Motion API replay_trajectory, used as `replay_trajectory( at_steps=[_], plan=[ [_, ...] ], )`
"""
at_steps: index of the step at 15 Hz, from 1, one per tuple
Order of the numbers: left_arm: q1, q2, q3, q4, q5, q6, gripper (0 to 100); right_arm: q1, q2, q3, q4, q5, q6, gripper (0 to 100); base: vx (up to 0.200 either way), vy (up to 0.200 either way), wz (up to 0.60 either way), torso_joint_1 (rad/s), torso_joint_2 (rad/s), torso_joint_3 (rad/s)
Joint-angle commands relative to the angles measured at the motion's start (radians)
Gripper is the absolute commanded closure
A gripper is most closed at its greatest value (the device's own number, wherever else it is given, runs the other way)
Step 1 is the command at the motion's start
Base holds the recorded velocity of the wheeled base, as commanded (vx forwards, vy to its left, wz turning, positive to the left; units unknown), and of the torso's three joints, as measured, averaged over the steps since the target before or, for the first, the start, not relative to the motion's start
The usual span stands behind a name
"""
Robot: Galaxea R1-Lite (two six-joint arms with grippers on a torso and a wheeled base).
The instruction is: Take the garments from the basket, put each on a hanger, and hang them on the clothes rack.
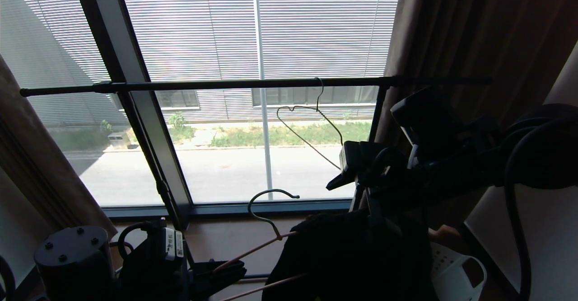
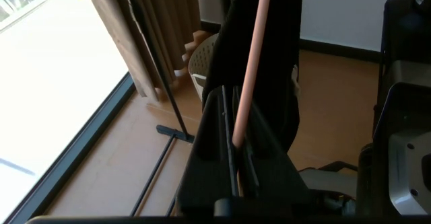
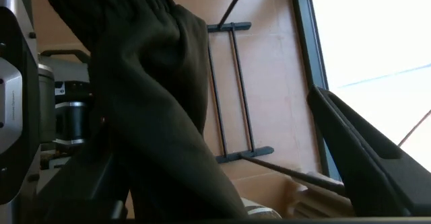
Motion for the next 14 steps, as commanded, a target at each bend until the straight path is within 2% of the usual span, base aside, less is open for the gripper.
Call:
replay_trajectory(
  at_steps=[1, 4, 8, 9, 14],
  plan=[
    [0.000, 0.001, 0.000, -0.002, -0.001, 0.000, 100, 0.028, 0.034, -0.021, 0.001, -0.004, 0.007, 0, 0.000, 0.000, 0.00, 0.000, 0.00, 0.000],
    [0.007, 0.016, 0.000, -0.002, 0.001, 0.000, 100, 0.036, 0.025, -0.027, 0.042, -0.007, 0.025, 0, 0.000, 0.000, 0.00, 0.000, 0.00, 0.000],
    [0.023, 0.064, 0.000, -0.033, 0.002, 0.001, 100, 0.036, -0.016, -0.127, 0.283, 0.006, 0.019, 0, 0.000, 0.000, 0.00, 0.000, 0.00, 0.000],
    [0.027, 0.077, 0.000, -0.033, 0.002, 0.001, 100, 0.036, -0.029, -0.130, 0.292, 0.035, 0.019, 0, 0.000, 0.000, 0.00, 0.000, 0.00, 0.000],
    [0.020, 0.096, 0.000, -0.033, 0.002, 0.001, 100, 0.062, -0.018, -0.150, 0.291, 0.048, 0.022, 0, 0.000, 0.000, 0.00, 0.000, 0.00, 0.000]
  ],
)
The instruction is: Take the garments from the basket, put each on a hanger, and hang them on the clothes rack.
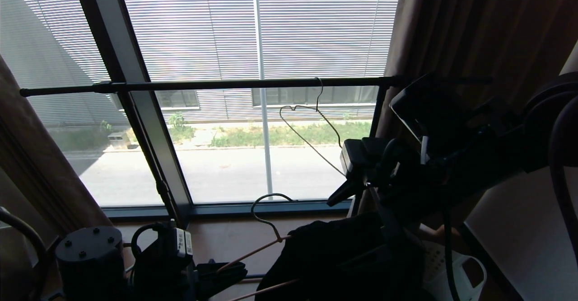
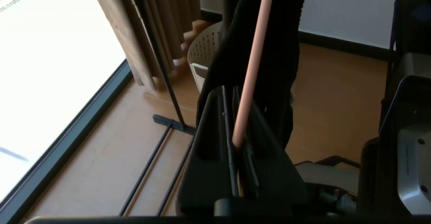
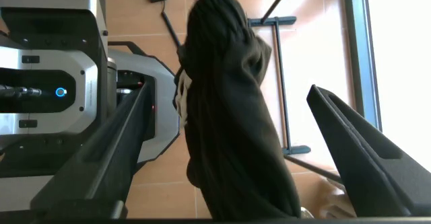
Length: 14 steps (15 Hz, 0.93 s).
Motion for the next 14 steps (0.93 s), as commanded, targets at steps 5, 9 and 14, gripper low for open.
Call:
replay_trajectory(
  at_steps=[5, 9, 14],
  plan=[
    [0.000, 0.007, 0.000, -0.001, 0.000, 0.000, 100, 0.018, 0.072, -0.021, -0.013, -0.004, 0.001, 0, 0.000, 0.000, 0.00, 0.000, 0.00, 0.000],
    [-0.002, 0.007, 0.000, -0.001, 0.000, 0.000, 100, 0.018, 0.124, -0.030, -0.037, -0.005, 0.001, 0, 0.000, 0.000, 0.00, 0.000, 0.00, 0.000],
    [-0.002, 0.007, 0.000, -0.001, 0.000, 0.000, 100, 0.018, 0.162, -0.036, -0.049, -0.008, 0.003, 0, 0.000, 0.000, 0.00, 0.000, 0.00, 0.000]
  ],
)
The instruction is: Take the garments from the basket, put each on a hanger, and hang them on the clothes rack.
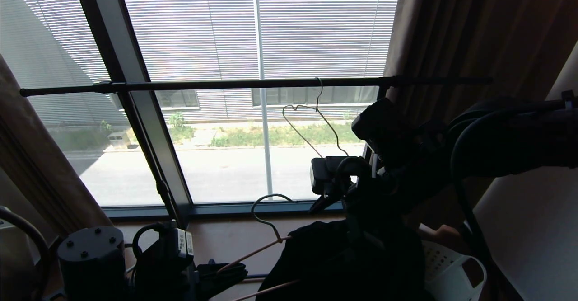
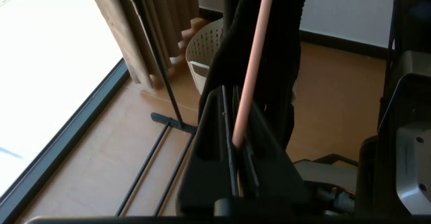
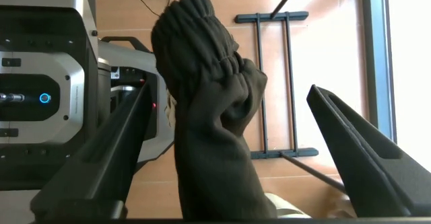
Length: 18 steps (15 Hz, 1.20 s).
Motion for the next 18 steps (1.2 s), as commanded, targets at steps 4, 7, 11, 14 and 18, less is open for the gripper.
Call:
replay_trajectory(
  at_steps=[4, 7, 11, 14, 18],
  plan=[
    [-0.001, 0.001, 0.000, -0.001, 0.000, 0.000, 100, 0.000, 0.007, 0.002, 0.007, -0.001, 0.000, 100, 0.000, 0.000, 0.00, 0.000, 0.00, 0.000],
    [-0.001, 0.001, 0.000, -0.001, 0.000, -0.002, 100, 0.000, -0.005, 0.005, 0.008, -0.001, 0.000, 100, 0.000, 0.000, 0.00, 0.000, 0.00, 0.000],
    [-0.001, 0.002, 0.000, -0.001, -0.003, -0.008, 100, 0.000, -0.010, 0.010, 0.010, -0.001, 0.000, 100, 0.000, 0.000, 0.00, 0.000, 0.00, 0.000],
    [-0.001, 0.005, 0.000, -0.001, -0.003, -0.011, 100, 0.000, -0.014, 0.011, 0.010, -0.001, 0.000, 100, 0.000, 0.000, 0.00, 0.000, 0.00, 0.000],
    [0.000, 0.005, 0.000, -0.001, -0.003, -0.014, 0, 0.000, -0.014, 0.011, 0.008, -0.001, 0.001, 100, 0.000, 0.000, 0.00, 0.000, 0.00, 0.000]
  ],
)
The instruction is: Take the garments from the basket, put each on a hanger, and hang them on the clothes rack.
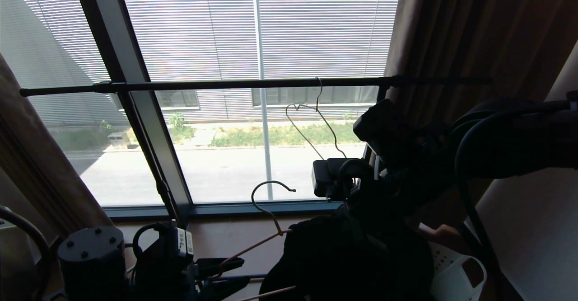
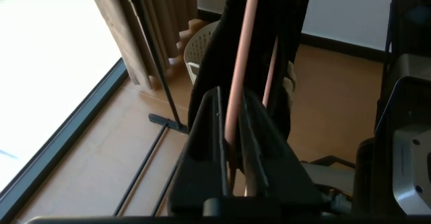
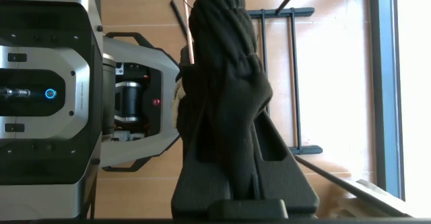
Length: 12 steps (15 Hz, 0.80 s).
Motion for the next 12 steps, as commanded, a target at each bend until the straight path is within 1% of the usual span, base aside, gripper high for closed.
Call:
replay_trajectory(
  at_steps=[1, 3, 7, 8, 10, 11, 12],
  plan=[
    [0.000, 0.003, 0.000, 0.001, 0.001, -0.002, 0, 0.001, -0.002, -0.001, 0.001, 0.001, -0.001, 100, 0.000, 0.000, 0.00, 0.000, 0.00, 0.000],
    [0.006, 0.011, 0.000, 0.001, 0.003, -0.007, 0, 0.001, -0.004, -0.001, 0.001, 0.001, 0.000, 100, 0.000, 0.000, 0.00, 0.000, 0.00, 0.000],
    [0.051, -0.008, 0.000, 0.001, 0.005, -0.007, 0, -0.010, -0.021, 0.013, 0.004, 0.000, 0.016, 100, 0.000, 0.000, 0.00, 0.000, 0.00, 0.000],
    [0.081, -0.037, -0.011, 0.001, 0.005, -0.030, 0, -0.019, -0.033, 0.030, 0.002, -0.005, 0.023, 100, 0.000, 0.000, 0.00, 0.000, 0.00, 0.000],
    [0.094, -0.103, -0.029, 0.001, 0.006, -0.139, 0, -0.032, -0.038, 0.047, -0.004, -0.028, 0.057, 100, 0.000, 0.000, 0.00, 0.000, 0.00, 0.000],
    [0.100, -0.118, -0.040, 0.001, 0.008, -0.166, 0, -0.033, -0.038, 0.047, -0.004, -0.031, 0.075, 100, 0.000, 0.000, 0.00, 0.000, 0.00, 0.000],
    [0.134, -0.150, -0.061, 0.001, 0.011, -0.215, 0, -0.036, -0.045, 0.047, -0.006, -0.031, 0.143, 100, 0.000, 0.000, 0.00, 0.000, 0.00, 0.000]
  ],
)
